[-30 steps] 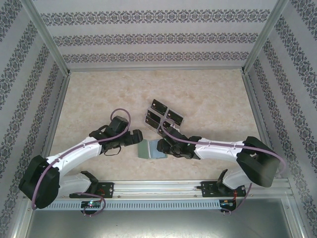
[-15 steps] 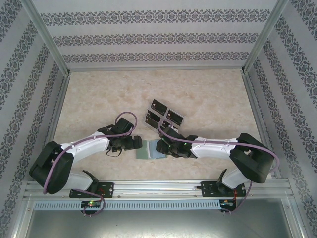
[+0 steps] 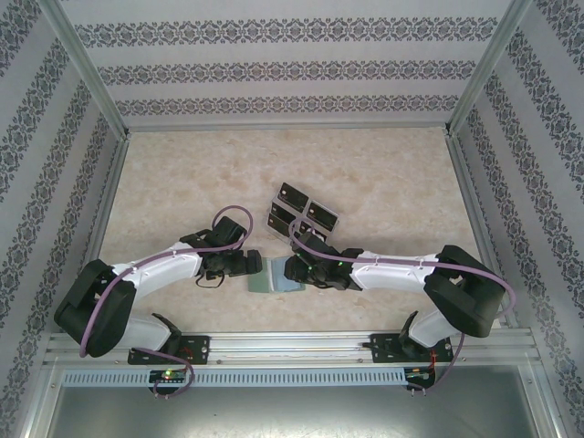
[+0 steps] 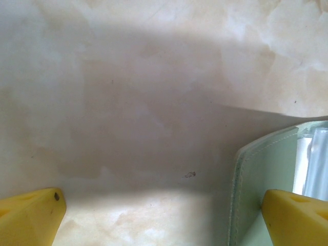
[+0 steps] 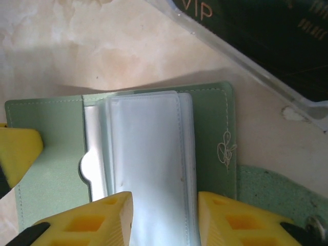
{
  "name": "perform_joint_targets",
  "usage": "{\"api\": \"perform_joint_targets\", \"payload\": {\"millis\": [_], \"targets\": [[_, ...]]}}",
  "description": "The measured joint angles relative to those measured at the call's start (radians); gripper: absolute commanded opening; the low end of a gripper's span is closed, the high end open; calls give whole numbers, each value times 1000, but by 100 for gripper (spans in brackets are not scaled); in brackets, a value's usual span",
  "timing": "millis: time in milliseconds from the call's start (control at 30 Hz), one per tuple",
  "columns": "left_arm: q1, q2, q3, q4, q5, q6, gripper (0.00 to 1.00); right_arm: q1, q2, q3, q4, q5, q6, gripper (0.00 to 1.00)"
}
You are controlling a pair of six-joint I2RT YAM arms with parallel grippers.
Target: Put the credit cards into the card holder
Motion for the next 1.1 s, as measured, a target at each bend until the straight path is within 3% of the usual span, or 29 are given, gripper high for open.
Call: {"api": "perform_joint_targets", "payload": {"millis": [1100], "targets": [[0, 2, -16, 20, -7, -1, 100, 53, 29, 78, -101, 44, -29, 40]]}}
